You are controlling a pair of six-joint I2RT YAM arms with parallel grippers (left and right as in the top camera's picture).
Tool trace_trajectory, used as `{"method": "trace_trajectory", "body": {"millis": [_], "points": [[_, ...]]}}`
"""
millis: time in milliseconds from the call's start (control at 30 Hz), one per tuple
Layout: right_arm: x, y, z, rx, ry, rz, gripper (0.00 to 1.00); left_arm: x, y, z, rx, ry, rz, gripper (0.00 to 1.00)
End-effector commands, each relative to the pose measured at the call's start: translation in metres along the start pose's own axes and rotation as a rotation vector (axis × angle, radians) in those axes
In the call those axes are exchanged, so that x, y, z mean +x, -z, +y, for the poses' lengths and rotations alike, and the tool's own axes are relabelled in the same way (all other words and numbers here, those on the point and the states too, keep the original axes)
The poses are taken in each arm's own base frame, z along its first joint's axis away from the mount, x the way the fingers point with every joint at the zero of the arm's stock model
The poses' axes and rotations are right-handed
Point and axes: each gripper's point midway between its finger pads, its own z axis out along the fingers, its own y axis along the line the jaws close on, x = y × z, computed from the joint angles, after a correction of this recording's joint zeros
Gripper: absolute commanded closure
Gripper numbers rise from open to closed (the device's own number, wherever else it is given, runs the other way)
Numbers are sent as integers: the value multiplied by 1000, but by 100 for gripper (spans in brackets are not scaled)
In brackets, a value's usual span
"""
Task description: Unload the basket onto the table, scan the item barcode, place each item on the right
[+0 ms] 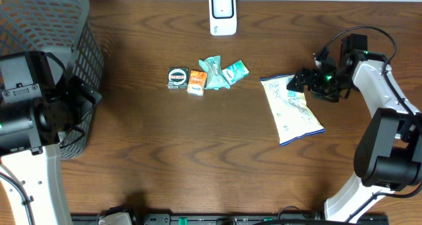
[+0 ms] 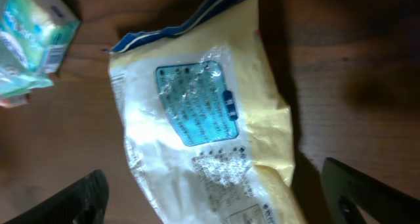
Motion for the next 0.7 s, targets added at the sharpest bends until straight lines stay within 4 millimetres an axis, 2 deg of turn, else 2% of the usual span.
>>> {"method": "trace_trajectory", "body": {"millis": [0, 200, 300, 467, 633, 667], "points": [[16, -19, -12, 23, 0, 51, 1, -3, 4, 2, 0, 10, -15, 2], [36, -39, -29, 68, -35, 78, 1, -3, 4, 2, 0, 10, -15, 2], [45, -46, -30, 54, -64, 90, 1, -3, 4, 2, 0, 10, -15, 2], [62, -56, -14, -56, -82, 123, 1, -3, 4, 2, 0, 10, -15, 2], [75, -62, -4, -72, -73, 164, 3, -3, 4, 2, 0, 10, -15, 2], [75, -62, -2, -81, -73, 167, 1, -3, 4, 2, 0, 10, -15, 2]]}}
